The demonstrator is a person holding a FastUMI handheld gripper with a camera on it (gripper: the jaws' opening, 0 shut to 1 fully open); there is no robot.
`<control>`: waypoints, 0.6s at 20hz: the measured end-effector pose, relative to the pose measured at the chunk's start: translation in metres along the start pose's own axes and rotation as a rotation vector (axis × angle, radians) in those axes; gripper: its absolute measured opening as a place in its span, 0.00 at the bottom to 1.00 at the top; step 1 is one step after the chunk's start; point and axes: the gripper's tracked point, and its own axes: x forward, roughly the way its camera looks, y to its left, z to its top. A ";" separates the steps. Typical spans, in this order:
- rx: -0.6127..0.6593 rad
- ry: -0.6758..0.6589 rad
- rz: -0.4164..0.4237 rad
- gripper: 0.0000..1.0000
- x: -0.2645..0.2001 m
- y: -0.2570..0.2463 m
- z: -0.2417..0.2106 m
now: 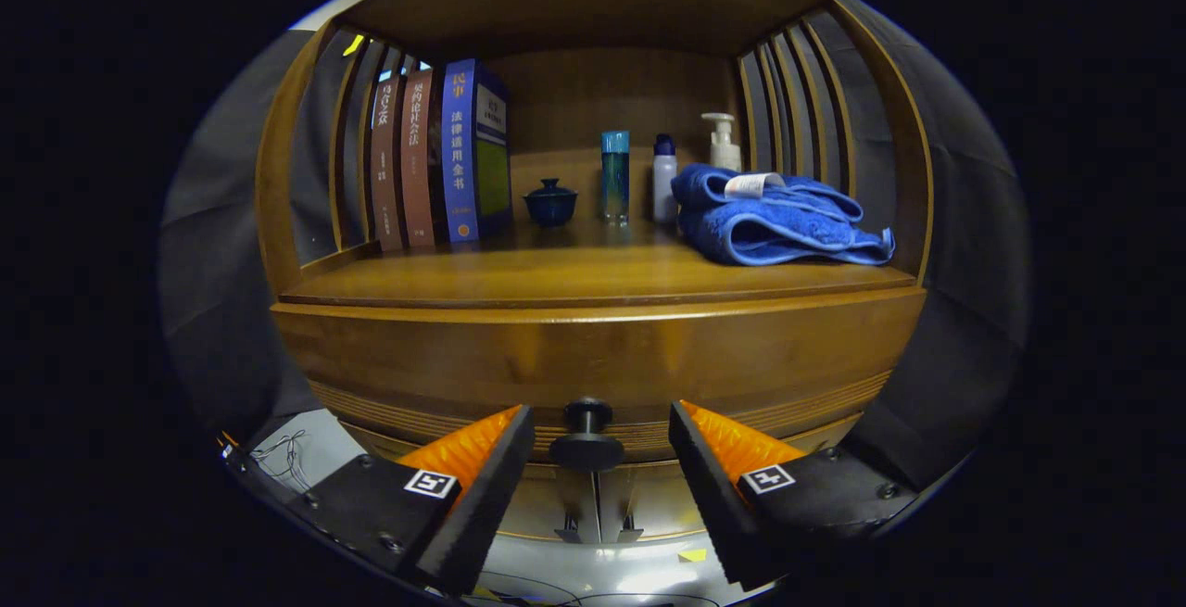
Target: Pull open the drawer, take out the items inside it, and place them on the countertop above the cabinet.
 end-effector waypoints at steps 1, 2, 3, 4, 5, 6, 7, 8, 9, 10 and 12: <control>-0.001 0.012 -0.004 0.95 0.001 0.000 -0.003; -0.001 0.017 -0.004 0.84 0.003 0.001 -0.006; 0.001 0.016 0.023 0.78 0.006 0.006 -0.008; -0.012 0.015 0.015 0.65 0.003 0.005 -0.008; -0.020 0.017 0.010 0.51 0.002 0.005 -0.006; -0.011 0.019 0.010 0.43 0.006 0.005 -0.007; 0.004 0.019 0.017 0.39 0.002 0.006 -0.004; 0.002 0.020 0.019 0.35 0.005 0.006 -0.007; -0.012 0.024 0.017 0.35 0.005 0.005 -0.007; -0.020 0.025 0.014 0.35 0.005 0.005 -0.007; -0.013 0.022 0.014 0.35 0.005 0.006 -0.008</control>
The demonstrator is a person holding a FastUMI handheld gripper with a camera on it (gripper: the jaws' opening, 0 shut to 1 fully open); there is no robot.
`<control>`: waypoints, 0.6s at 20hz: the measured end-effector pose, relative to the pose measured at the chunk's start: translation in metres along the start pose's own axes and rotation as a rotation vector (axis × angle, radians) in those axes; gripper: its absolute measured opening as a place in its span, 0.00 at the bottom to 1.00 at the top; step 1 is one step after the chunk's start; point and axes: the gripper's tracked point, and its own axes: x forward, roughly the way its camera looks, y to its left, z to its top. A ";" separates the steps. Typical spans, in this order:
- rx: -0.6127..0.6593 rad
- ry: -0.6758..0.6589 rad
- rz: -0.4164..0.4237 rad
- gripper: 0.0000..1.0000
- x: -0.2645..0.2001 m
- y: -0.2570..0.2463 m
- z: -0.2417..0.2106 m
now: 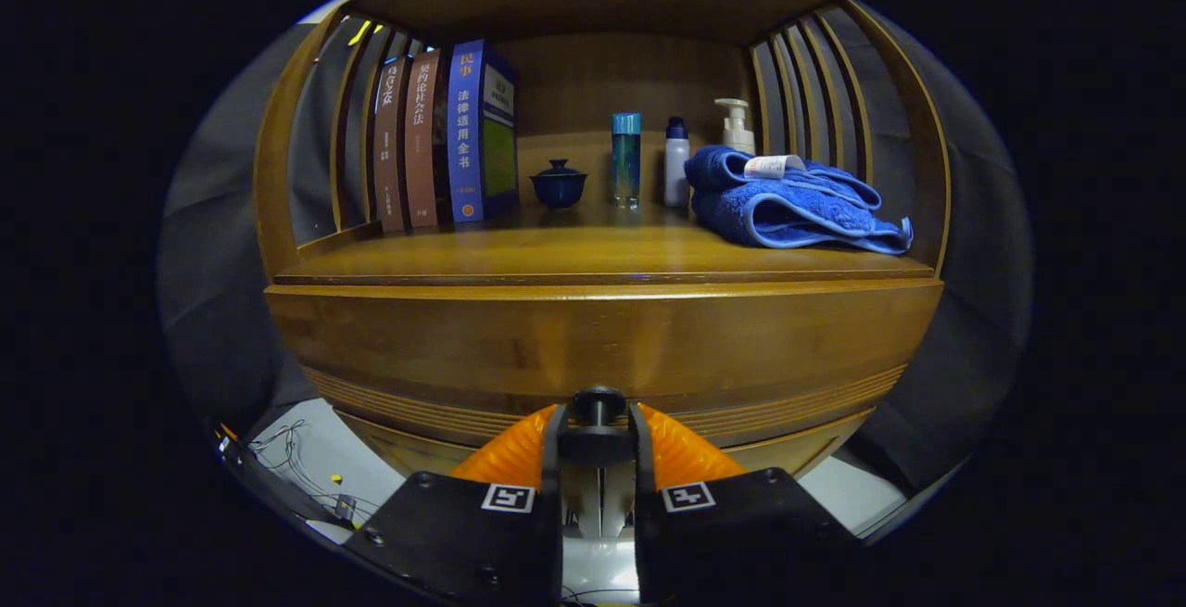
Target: Pull open the drawer, take out the items inside it, and place them on the countertop above the cabinet.
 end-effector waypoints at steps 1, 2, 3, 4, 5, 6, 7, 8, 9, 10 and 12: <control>-0.002 0.001 0.000 0.35 0.000 0.000 0.000; -0.008 0.002 -0.002 0.35 0.000 0.000 0.000; -0.014 0.005 -0.003 0.35 0.000 0.000 0.000; -0.022 0.013 -0.002 0.35 0.000 0.000 -0.001; -0.034 0.027 -0.001 0.35 -0.002 0.001 -0.002; -0.042 0.036 0.001 0.35 -0.005 0.001 -0.003; -0.046 0.043 0.002 0.35 -0.009 0.001 -0.004; -0.046 0.050 0.003 0.35 -0.013 0.001 -0.006; -0.046 0.058 0.004 0.35 -0.019 0.001 -0.008; -0.046 0.067 0.006 0.35 -0.025 0.001 -0.010; -0.047 0.084 0.011 0.35 -0.039 0.000 -0.016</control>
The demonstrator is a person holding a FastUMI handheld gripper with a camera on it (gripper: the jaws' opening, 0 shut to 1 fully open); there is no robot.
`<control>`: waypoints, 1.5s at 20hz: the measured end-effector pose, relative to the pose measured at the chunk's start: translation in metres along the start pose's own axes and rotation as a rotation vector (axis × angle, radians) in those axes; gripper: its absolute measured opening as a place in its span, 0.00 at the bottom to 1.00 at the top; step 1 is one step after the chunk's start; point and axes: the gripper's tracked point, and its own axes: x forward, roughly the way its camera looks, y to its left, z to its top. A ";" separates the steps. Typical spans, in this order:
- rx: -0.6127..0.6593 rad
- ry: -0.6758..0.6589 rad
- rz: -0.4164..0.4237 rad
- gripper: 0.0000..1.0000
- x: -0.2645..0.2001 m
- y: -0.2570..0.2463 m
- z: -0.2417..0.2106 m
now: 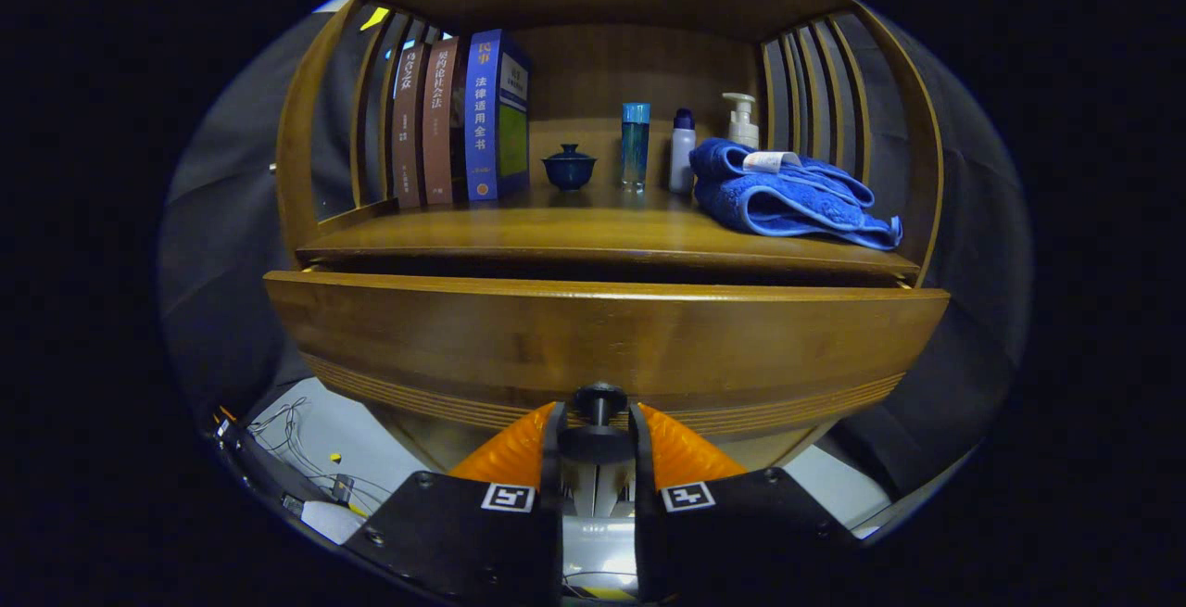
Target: Pull open the drawer, take out the items inside it, and place them on the countertop above the cabinet.
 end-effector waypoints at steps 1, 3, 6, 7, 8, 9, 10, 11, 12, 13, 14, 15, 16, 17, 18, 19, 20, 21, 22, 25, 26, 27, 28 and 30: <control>0.002 0.010 0.004 0.35 -0.007 0.000 -0.003; 0.007 0.029 0.007 0.35 -0.022 0.000 -0.010; 0.015 0.052 0.015 0.35 -0.045 0.000 -0.020; 0.020 0.058 0.017 0.35 -0.053 0.000 -0.024; 0.022 0.065 0.018 0.35 -0.060 -0.001 -0.027; 0.022 0.070 0.017 0.35 -0.067 -0.001 -0.030; 0.020 0.076 0.016 0.35 -0.074 -0.001 -0.034; 0.019 0.081 0.013 0.35 -0.081 -0.002 -0.036; 0.024 0.087 0.012 0.35 -0.086 -0.002 -0.040; 0.028 0.093 0.011 0.35 -0.093 -0.002 -0.042; 0.033 0.100 0.011 0.35 -0.099 -0.002 -0.045; 0.036 0.106 0.010 0.35 -0.104 -0.003 -0.048; 0.037 0.114 0.010 0.35 -0.108 -0.003 -0.052; 0.034 0.125 0.008 0.35 -0.113 -0.002 -0.055; 0.030 0.138 0.006 0.35 -0.116 -0.003 -0.059; 0.029 0.154 0.006 0.35 -0.120 -0.002 -0.064; 0.030 0.168 0.009 0.35 -0.124 -0.001 -0.069; 0.034 0.161 0.006 0.35 -0.123 0.000 -0.068; 0.031 0.168 0.001 0.34 -0.124 -0.001 -0.069; 0.017 0.175 -0.014 0.37 -0.126 -0.002 -0.068; 0.010 0.175 -0.019 0.40 -0.124 -0.002 -0.070; 0.003 0.158 -0.030 0.43 -0.127 -0.004 -0.065; 0.001 0.134 -0.034 0.50 -0.128 -0.004 -0.056; 0.006 0.110 -0.041 0.75 -0.140 -0.005 -0.043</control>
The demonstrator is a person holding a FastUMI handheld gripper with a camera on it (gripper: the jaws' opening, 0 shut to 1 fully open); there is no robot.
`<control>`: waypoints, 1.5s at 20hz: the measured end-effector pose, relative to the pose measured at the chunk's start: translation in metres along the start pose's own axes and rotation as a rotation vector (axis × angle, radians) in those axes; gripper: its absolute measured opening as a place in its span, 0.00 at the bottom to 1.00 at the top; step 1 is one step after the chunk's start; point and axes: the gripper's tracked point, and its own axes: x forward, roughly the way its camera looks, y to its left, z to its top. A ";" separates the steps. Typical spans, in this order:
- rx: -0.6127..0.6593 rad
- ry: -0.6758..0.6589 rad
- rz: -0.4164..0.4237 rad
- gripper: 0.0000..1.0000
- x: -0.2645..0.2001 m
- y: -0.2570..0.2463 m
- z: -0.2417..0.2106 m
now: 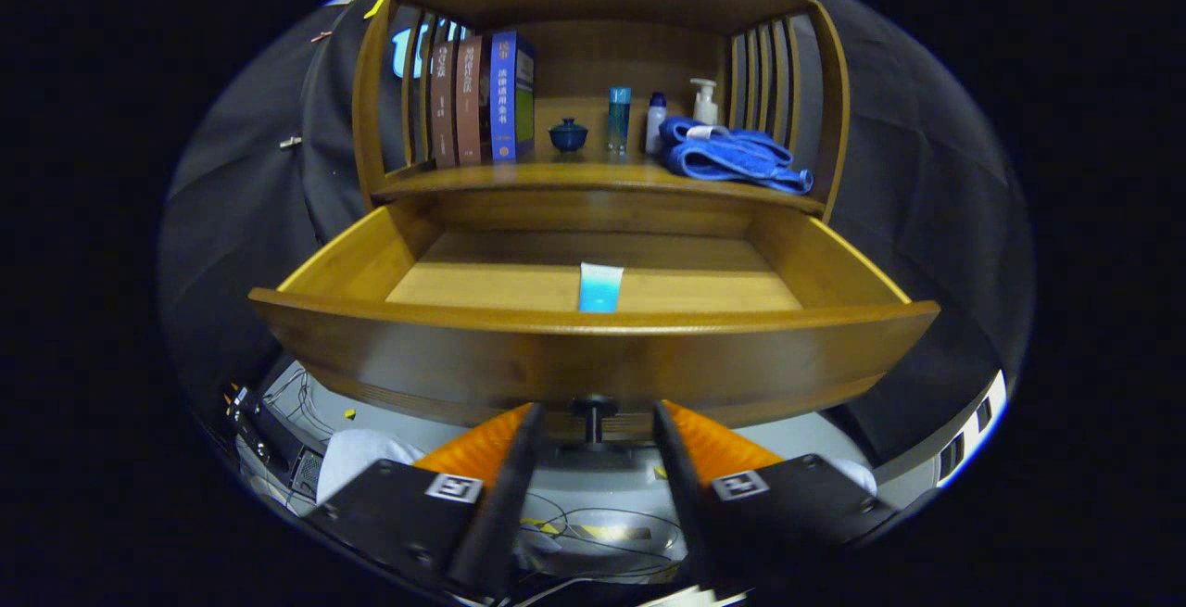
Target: Pull open the drawer, take out the items inside it, and place them on the countertop above the cabinet.
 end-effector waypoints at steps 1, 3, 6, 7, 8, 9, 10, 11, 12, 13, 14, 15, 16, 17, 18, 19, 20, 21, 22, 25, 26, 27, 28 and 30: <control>0.004 0.000 0.000 0.88 -0.002 0.000 0.008; 0.016 -0.026 0.009 1.00 -0.023 0.002 0.022; 0.004 -0.085 0.029 1.00 -0.035 0.006 0.065; 0.003 -0.095 0.037 1.00 -0.033 0.008 0.080; 0.005 -0.098 0.043 1.00 -0.028 0.009 0.094; 0.010 -0.091 0.049 1.00 -0.019 0.009 0.106; 0.015 -0.063 0.048 1.00 -0.006 0.008 0.115; 0.019 -0.022 0.044 1.00 0.008 0.006 0.118; 0.022 0.015 0.046 1.00 0.021 0.008 0.123; 0.024 0.044 0.045 1.00 0.034 0.008 0.128; 0.027 0.071 0.045 1.00 0.049 0.009 0.131; 0.026 0.109 0.047 1.00 0.063 0.012 0.131; 0.020 0.153 0.049 1.00 0.077 0.014 0.128; 0.009 0.201 0.051 1.00 0.089 0.016 0.124; -0.001 0.248 0.046 1.00 0.102 0.016 0.119; -0.006 0.290 0.038 1.00 0.113 0.017 0.114; 0.000 0.326 0.040 1.00 0.125 0.020 0.110; 0.006 0.361 0.035 1.00 0.134 0.020 0.105; 0.010 0.395 0.030 1.00 0.143 0.019 0.100; 0.045 0.509 0.014 0.99 0.161 0.017 0.081; 0.055 0.545 0.001 1.00 0.169 0.012 0.072; 0.061 0.575 -0.014 1.00 0.174 0.007 0.067; 0.066 0.606 -0.027 1.00 0.174 0.004 0.062; 0.082 0.644 -0.044 0.99 0.177 0.000 0.052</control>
